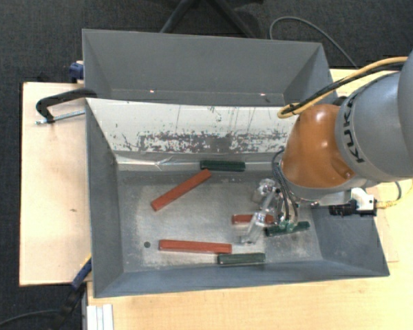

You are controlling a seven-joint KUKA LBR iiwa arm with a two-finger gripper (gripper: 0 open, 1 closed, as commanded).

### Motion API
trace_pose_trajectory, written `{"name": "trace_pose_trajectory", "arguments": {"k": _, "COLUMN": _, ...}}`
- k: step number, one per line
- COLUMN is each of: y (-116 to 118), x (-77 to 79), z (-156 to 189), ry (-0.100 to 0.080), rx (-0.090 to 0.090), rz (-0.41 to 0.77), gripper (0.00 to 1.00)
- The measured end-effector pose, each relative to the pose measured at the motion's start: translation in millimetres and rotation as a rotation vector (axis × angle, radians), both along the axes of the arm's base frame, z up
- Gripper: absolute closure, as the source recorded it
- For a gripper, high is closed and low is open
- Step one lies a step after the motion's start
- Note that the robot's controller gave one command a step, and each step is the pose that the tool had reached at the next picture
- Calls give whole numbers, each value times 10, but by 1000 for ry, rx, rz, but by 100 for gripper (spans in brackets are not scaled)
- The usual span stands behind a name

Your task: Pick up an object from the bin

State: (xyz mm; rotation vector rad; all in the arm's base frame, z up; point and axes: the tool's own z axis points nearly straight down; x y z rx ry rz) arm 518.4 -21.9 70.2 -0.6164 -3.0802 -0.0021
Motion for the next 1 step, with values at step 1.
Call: {"name": "trace_pose_trajectory", "arguments": {"k": 1, "y": 1, "x": 0, "z": 0, "ry": -1, "rx": 0, "rz": 0, "gripper": 100}}
